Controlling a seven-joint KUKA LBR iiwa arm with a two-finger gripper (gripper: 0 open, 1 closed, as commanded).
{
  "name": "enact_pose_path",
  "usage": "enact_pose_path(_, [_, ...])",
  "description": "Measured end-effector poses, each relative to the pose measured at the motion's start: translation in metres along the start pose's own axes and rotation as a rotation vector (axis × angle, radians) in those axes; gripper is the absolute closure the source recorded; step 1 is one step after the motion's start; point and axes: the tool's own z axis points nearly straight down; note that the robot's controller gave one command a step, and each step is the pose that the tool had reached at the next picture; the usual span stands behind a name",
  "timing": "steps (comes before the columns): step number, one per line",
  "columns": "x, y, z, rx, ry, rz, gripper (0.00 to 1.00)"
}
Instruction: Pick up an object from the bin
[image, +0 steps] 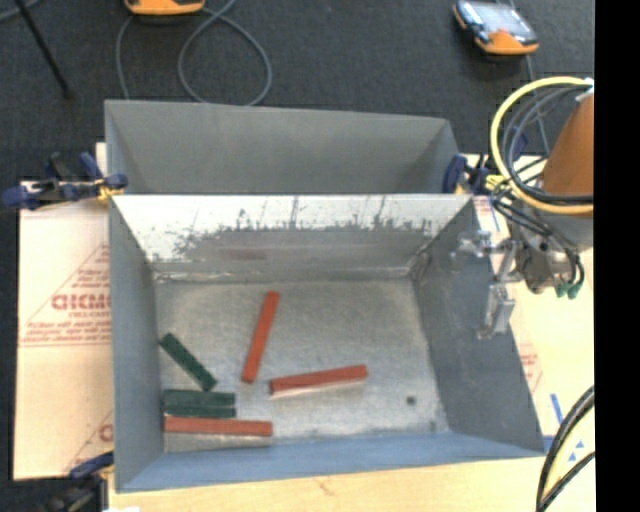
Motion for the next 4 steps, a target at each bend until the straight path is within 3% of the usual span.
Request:
enact_pose_path(1, [-0.050,0.037,0.148,-0.004,0.007,-0.062,0.00])
enact_pose_path(2, [-0.092,-0.005,0.110,0.003,-0.008,-0.071,0.00])
enact_pose_path(3, [-0.064,0.070,0.158,-0.005,0.005,-0.111,0.00])
enact_pose_path(4, [-0.021,0.157,0.155,-0.007,0.003,-0.126,0.00])
